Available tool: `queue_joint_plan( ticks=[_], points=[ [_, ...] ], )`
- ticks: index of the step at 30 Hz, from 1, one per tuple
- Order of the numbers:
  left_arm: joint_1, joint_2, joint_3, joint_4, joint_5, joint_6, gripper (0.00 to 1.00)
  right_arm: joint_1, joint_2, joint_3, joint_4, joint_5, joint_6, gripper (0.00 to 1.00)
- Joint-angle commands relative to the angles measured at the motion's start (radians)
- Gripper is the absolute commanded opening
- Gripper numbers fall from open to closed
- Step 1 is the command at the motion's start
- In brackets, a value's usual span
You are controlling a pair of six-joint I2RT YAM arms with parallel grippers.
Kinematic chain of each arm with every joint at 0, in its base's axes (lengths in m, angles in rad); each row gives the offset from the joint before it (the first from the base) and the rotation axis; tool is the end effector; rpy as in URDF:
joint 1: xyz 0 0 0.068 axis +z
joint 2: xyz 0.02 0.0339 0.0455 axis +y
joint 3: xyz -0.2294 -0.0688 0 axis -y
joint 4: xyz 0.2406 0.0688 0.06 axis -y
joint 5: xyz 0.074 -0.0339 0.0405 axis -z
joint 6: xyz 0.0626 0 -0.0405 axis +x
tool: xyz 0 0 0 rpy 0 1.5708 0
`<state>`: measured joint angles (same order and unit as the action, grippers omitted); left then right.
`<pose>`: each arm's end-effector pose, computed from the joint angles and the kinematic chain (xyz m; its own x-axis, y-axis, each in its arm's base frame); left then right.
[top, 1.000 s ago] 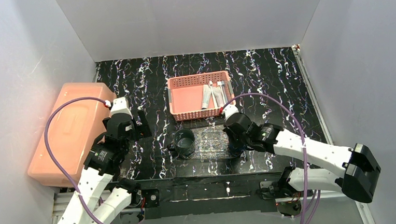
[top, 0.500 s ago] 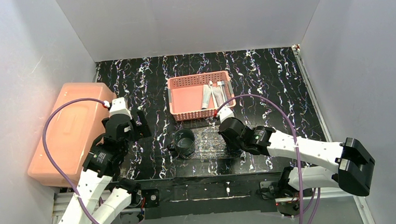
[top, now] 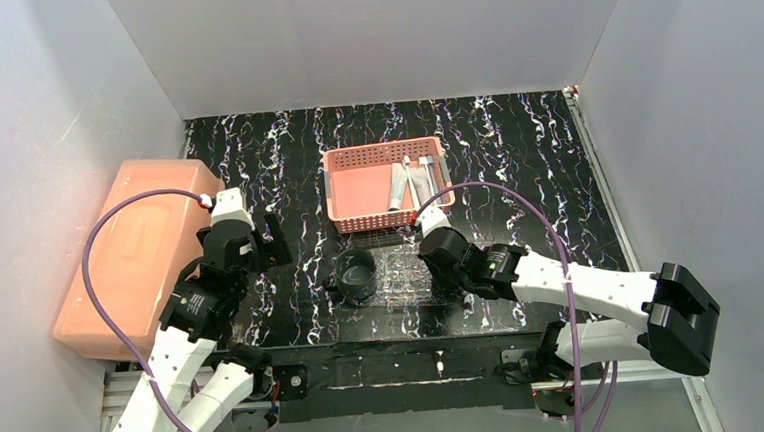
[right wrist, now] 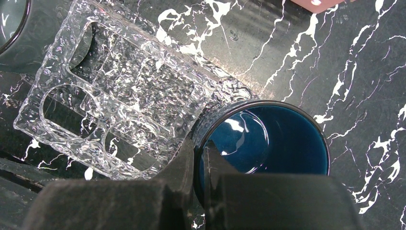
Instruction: Prepare toiletry sets of a toothbrush and toothpaste on the tray
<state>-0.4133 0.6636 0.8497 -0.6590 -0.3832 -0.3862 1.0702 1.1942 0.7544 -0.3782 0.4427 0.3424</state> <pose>0.1763 -0.0517 0.2981 -0.4119 -0.2008 -0.8888 -0.0944 0.9796 -0.1776 0.1522 0.2224 0.1834 -0.5489 -0.3712 -0.7490 -0.4967 0.8655 -0.0649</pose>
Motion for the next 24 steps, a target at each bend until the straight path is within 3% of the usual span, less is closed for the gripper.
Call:
queue_joint_plan(
  ticks=[1, 24],
  points=[
    [0.008, -0.009, -0.002, 0.001, -0.005, -0.002, 0.98, 0.010, -0.003, 0.000, 0.086, 0.029, 0.007, 0.01],
    [0.008, -0.005, -0.001, 0.002, -0.002, -0.002, 0.99, 0.017, 0.030, -0.009, 0.070, 0.048, 0.015, 0.01]
  ],
)
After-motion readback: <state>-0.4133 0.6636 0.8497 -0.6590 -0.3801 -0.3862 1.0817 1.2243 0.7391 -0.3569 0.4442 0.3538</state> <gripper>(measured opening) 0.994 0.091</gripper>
